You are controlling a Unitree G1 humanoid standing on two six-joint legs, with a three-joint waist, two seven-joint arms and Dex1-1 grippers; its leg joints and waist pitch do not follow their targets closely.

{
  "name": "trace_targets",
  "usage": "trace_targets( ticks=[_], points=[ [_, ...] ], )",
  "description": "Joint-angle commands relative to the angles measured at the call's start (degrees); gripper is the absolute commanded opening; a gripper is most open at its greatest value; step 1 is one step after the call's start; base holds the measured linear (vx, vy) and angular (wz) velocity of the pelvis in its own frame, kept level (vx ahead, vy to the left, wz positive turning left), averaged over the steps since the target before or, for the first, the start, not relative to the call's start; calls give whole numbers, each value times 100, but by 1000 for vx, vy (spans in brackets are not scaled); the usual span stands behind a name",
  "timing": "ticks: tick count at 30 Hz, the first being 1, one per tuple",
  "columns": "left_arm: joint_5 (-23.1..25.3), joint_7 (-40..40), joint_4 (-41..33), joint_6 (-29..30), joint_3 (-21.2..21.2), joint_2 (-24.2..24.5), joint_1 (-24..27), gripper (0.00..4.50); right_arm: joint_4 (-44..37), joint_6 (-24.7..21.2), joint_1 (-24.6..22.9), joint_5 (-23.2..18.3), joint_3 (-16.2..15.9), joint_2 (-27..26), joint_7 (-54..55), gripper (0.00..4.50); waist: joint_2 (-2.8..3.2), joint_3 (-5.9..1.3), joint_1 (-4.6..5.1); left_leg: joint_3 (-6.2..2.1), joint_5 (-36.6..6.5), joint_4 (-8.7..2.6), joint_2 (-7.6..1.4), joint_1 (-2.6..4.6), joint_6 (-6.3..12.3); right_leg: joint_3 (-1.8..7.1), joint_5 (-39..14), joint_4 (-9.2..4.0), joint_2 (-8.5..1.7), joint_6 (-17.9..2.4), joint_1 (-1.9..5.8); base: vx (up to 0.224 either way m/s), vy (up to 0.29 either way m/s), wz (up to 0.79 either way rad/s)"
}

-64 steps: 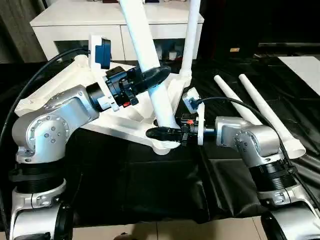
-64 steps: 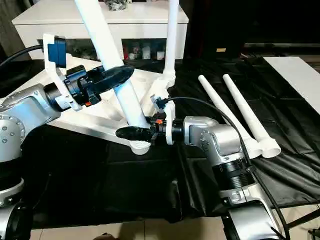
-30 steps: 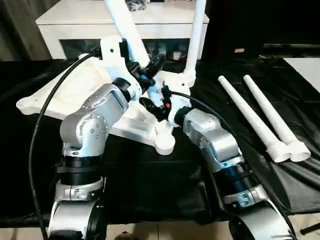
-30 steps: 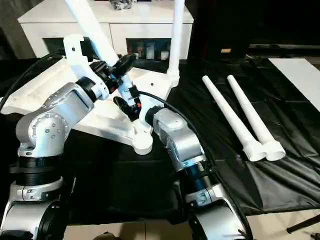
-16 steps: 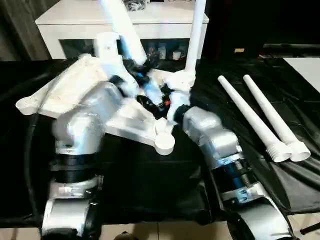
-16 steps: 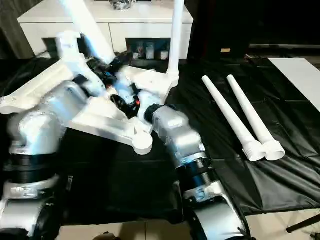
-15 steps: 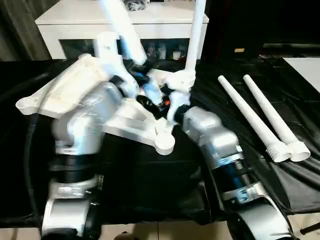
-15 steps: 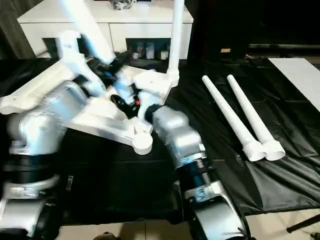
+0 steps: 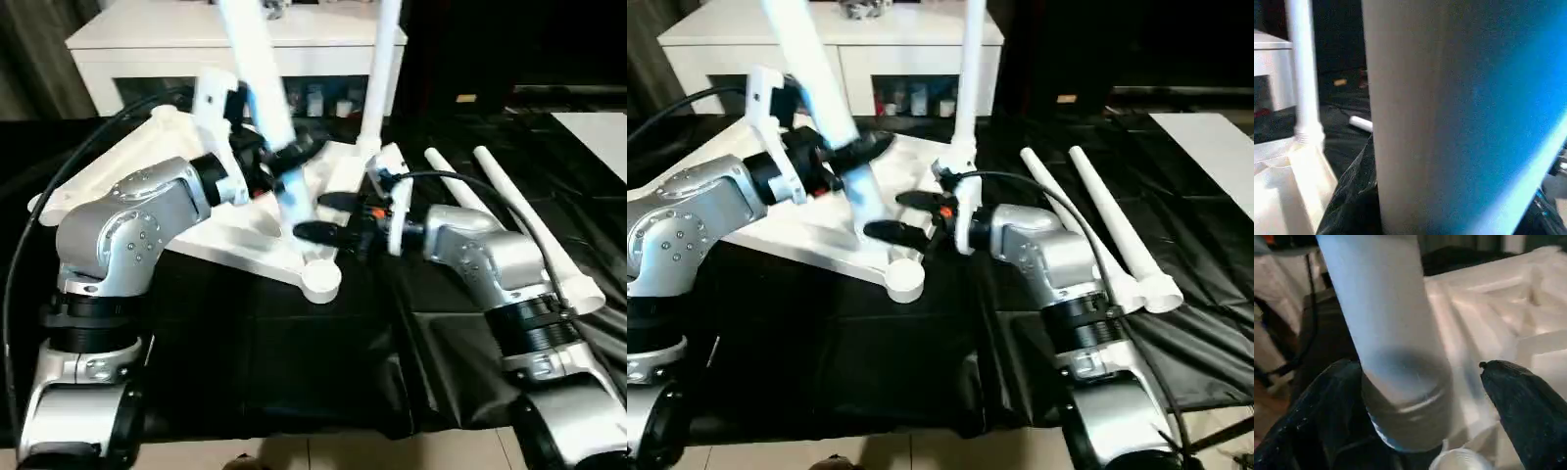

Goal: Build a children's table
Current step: Pick table leg

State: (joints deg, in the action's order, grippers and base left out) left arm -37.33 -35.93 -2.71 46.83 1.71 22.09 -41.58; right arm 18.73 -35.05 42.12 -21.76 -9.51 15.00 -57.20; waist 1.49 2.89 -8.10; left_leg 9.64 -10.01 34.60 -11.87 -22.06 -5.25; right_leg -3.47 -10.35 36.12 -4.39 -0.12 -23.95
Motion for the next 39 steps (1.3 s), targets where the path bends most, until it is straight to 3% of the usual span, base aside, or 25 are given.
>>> trace_targets(
  ticks=[1, 6, 7, 8, 10, 12, 26, 28, 29, 30, 33, 39],
  points=[
    [-107, -165, -140, 79, -45, 62, -87, 189, -176, -137, 163, -117, -56, 46, -177, 435, -28, -431, 6, 9, -838, -362, -52, 82, -54, 207, -625, -337, -286, -1197, 353, 0, 0, 0],
    [-170, -299, -112, 105, -42, 9, -92, 189, -212, -221, 190, -198, -67, -31, -415, 435, -12, -431, -3, 6, -895, -363, -55, 88, -62, 206, -630, -344, -279, -1194, 343, 0, 0, 0],
    [-174, -343, -104, 110, -64, -1, -90, 189, -220, -235, 209, -233, -63, -60, -461, 435, 35, -433, -10, -3, -883, -361, -54, 84, -83, 206, -621, -334, -283, -1200, 342, 0, 0, 0],
    [-174, -343, -104, 110, -64, -1, -90, 189, -220, -235, 209, -233, -63, -60, -461, 435, 20, -432, -1, 1, -904, -365, -55, 85, -88, 204, -624, -347, -277, -1191, 343, 0, 0, 0],
    [-281, -379, -48, 156, -23, -79, -118, 189, -167, -288, 294, -292, -44, -92, -478, 417, 49, -440, 3, -5, -932, -361, -53, 91, -117, 200, -556, -338, -275, -1210, 348, 0, 0, 0],
    [-254, -392, 17, 136, -50, -96, -165, 189, -121, -367, 360, -335, -39, -74, -511, 399, 20, -442, 10, -5, -916, -363, -48, 86, -117, 196, -482, -333, -264, -1249, 357, 0, 0, 0],
    [-190, -380, 81, 125, 62, -76, -185, 189, -94, -509, 369, -351, -101, -10, -708, 277, 2, -444, -11, -5, -859, -358, -52, 82, -107, 196, -473, -325, -279, -1245, 362, 0, 0, 0],
    [-190, -399, 56, 130, 52, -61, -158, 188, -72, -502, 373, -322, -133, -3, -734, 265, -10, -444, -11, -3, -855, -359, -53, 82, -99, 197, -504, -327, -283, -1240, 362, 0, 0, 0],
    [-191, -370, 39, 130, 64, -71, -148, 188, -63, -501, 378, -317, -132, -14, -732, 258, -52, -442, -11, 3, -838, -359, -52, 79, -89, 199, -534, -333, -285, -1233, 366, 0, 0, 0],
    [-191, -345, 32, 130, 74, -79, -146, 188, -54, -501, 385, -315, -128, -23, -728, 247, -32, -443, -19, -2, -831, -360, -56, 77, -86, 199, -561, -326, -291, -1224, 364, 0, 0, 0],
    [-210, 83, 116, 243, 274, -216, -190, 258, -51, -493, 401, -331, -103, -83, -681, 223, -47, -440, -21, 0, -821, -359, -59, 75, -82, 202, -577, -329, -291, -1200, 359, 0, 0, 0],
    [-379, 248, 156, 282, 617, -200, -271, 303, 16, -421, 387, -315, -93, -192, -602, 193, -46, -445, -27, -6, -783, -356, -53, 74, -64, 197, -603, -328, -292, -1170, 356, 0, 0, 0]
  ],
)
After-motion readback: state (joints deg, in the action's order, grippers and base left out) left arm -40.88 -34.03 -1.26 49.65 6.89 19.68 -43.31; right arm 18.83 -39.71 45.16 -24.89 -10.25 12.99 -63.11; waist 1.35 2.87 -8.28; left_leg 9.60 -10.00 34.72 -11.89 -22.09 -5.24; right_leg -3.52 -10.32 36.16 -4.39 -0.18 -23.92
